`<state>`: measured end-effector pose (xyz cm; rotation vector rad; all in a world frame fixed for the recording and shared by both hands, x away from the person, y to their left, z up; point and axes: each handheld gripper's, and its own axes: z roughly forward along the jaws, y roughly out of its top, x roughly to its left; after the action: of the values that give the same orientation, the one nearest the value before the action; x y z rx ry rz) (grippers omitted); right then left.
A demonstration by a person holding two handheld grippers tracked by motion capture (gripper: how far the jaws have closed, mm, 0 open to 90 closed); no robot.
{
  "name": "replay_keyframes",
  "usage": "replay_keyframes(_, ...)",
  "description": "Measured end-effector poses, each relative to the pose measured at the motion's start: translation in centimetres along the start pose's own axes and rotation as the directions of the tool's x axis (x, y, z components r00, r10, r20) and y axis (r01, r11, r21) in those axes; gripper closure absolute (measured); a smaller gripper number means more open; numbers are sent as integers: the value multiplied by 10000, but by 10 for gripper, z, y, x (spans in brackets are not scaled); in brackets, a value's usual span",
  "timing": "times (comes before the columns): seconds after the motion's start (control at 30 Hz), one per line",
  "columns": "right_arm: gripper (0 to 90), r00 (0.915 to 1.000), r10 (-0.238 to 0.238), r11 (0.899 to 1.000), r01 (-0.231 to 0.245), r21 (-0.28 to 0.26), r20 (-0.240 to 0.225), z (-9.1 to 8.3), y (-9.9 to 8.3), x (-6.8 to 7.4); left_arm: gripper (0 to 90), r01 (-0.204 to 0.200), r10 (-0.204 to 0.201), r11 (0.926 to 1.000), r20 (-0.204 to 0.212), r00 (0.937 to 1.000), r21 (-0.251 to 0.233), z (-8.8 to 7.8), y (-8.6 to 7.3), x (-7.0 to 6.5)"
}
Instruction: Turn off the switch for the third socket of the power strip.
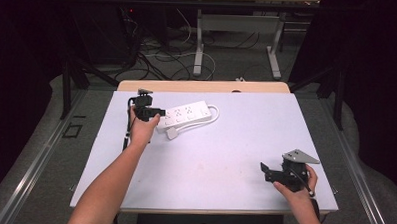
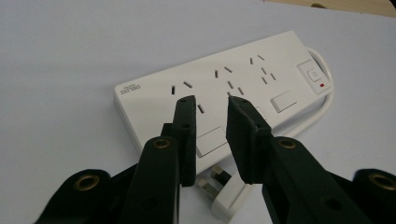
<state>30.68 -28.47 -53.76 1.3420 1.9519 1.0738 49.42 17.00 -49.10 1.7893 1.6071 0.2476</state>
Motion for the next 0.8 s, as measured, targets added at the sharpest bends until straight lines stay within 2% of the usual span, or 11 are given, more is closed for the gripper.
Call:
replay_keyframes(0.03, 96, 10000, -17, 10000, 17, 15, -31, 0, 0, 0, 745, -60, 61, 10000, -70, 10000, 78, 1, 0, 1)
replay_keyframes(0.1, 97, 10000, 65, 10000, -65, 31, -49, 0, 0, 0, 748, 96, -96, 10000, -95, 9999, -18, 4, 0, 1)
replay_keyframes(0.37, 100, 9999, 85, 10000, -84, 14, -112, 0, 0, -1, 777, 315, -313, 9994, -205, 9993, 109, 10, -1, 3)
replay_keyframes(0.8, 104, 9999, 103, 9999, -103, 9, -79, 1, -1, -2, 839, 506, -488, 9972, -327, 9983, 547, 22, -5, 0)
